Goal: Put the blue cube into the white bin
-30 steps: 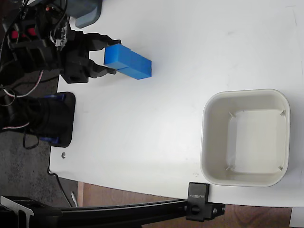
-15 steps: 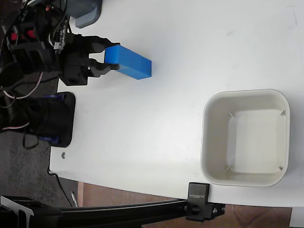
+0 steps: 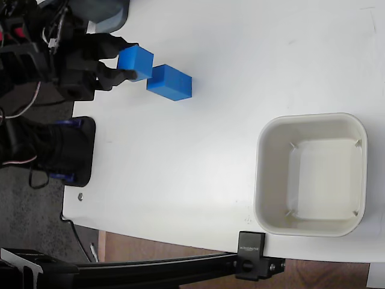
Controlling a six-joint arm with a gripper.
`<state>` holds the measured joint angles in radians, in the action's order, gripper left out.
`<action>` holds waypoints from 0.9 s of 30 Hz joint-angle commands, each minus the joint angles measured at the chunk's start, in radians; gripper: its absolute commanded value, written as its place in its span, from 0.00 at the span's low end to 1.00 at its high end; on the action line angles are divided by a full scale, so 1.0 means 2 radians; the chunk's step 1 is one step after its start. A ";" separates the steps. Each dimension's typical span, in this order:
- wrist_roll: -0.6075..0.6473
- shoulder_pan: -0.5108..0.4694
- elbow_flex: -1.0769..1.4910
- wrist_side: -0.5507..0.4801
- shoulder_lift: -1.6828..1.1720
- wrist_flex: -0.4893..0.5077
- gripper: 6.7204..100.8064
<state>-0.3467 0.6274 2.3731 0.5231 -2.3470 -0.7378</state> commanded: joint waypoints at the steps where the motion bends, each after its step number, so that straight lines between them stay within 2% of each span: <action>1: 0.058 -0.088 -0.061 -0.090 0.004 0.022 0.43; 6: 0.117 -0.198 -0.120 -0.157 0.067 0.064 0.43; 9: 0.150 -0.249 -0.186 -0.189 0.145 0.067 0.43; 14: 0.178 -0.324 -0.278 -0.270 0.269 0.113 0.43; 18: 0.189 -0.360 -0.362 -0.317 0.357 0.126 0.43; 27: 0.196 -0.403 -0.480 -0.362 0.472 0.135 0.45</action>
<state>0.0445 -0.1703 1.5156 -0.1718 -1.3959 -0.4955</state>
